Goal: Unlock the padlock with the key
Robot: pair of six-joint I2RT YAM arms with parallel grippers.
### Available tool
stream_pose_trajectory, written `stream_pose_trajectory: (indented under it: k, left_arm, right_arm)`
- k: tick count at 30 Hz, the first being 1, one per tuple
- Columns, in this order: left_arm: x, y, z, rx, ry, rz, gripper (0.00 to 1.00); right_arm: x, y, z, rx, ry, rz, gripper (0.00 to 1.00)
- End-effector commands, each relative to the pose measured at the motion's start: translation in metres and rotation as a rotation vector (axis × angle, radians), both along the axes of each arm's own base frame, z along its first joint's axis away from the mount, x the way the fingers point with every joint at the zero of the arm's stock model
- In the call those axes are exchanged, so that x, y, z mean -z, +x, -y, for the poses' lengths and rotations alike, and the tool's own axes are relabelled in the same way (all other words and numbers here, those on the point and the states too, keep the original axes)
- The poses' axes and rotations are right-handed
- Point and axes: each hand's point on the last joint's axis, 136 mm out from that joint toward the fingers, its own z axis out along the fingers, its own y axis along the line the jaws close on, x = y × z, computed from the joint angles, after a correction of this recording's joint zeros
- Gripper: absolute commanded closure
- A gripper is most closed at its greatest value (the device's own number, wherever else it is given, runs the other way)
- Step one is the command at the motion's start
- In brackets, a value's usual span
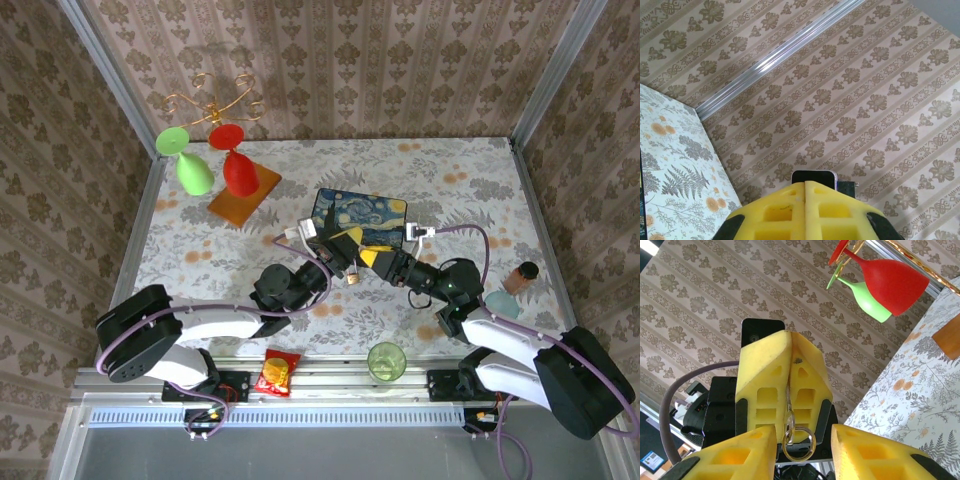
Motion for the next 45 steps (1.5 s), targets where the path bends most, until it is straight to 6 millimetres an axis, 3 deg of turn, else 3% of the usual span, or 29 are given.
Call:
stream_pose_trajectory:
  k: [1, 9, 21, 26, 29, 32, 34, 36, 38, 43, 45]
  left_arm:
    - [-0.009, -0.001, -0.003, -0.005, -0.033, 0.017, 1.0]
    - [-0.006, 0.0, -0.002, 0.001, -0.031, 0.007, 1.0]
    - [0.004, 0.004, 0.0, 0.0, -0.025, -0.022, 1.0]
    - [0.011, 0.006, -0.004, -0.01, -0.018, -0.04, 1.0]
    - [0.01, 0.007, -0.007, -0.012, -0.006, -0.019, 0.69]
    - [0.005, 0.005, -0.015, -0.038, 0.014, 0.025, 0.56]
    - [0.006, 0.009, -0.026, -0.065, 0.02, 0.025, 0.38]
    - [0.017, 0.018, -0.038, -0.088, 0.054, -0.011, 0.25]
    - [0.035, 0.024, -0.041, -0.083, 0.164, -0.065, 0.22]
    - [0.101, 0.024, -0.036, -0.02, 0.66, -0.171, 0.18]
    - [0.126, 0.02, -0.038, 0.004, 0.732, -0.197, 0.18]
  right_arm:
    - [-0.03, -0.002, 0.0, 0.002, 0.055, 0.086, 0.65]
    - [-0.03, -0.003, 0.0, 0.009, 0.052, 0.094, 0.69]
    - [-0.03, -0.003, 0.0, 0.016, 0.046, 0.11, 0.94]
    - [-0.024, -0.005, 0.001, 0.024, 0.015, 0.104, 0.99]
    - [-0.013, -0.006, 0.001, 0.026, -0.037, 0.084, 1.0]
    - [0.0, -0.008, 0.005, 0.031, -0.11, 0.051, 1.0]
    - [0.013, -0.008, 0.008, 0.039, -0.178, 0.006, 1.0]
    - [0.04, -0.006, 0.013, 0.058, -0.295, -0.088, 1.0]
    - [0.062, -0.005, 0.021, 0.07, -0.36, -0.164, 1.0]
    - [0.113, -0.008, 0.036, 0.095, -0.453, -0.323, 1.0]
    - [0.127, -0.006, 0.043, 0.135, -0.486, -0.355, 1.0]
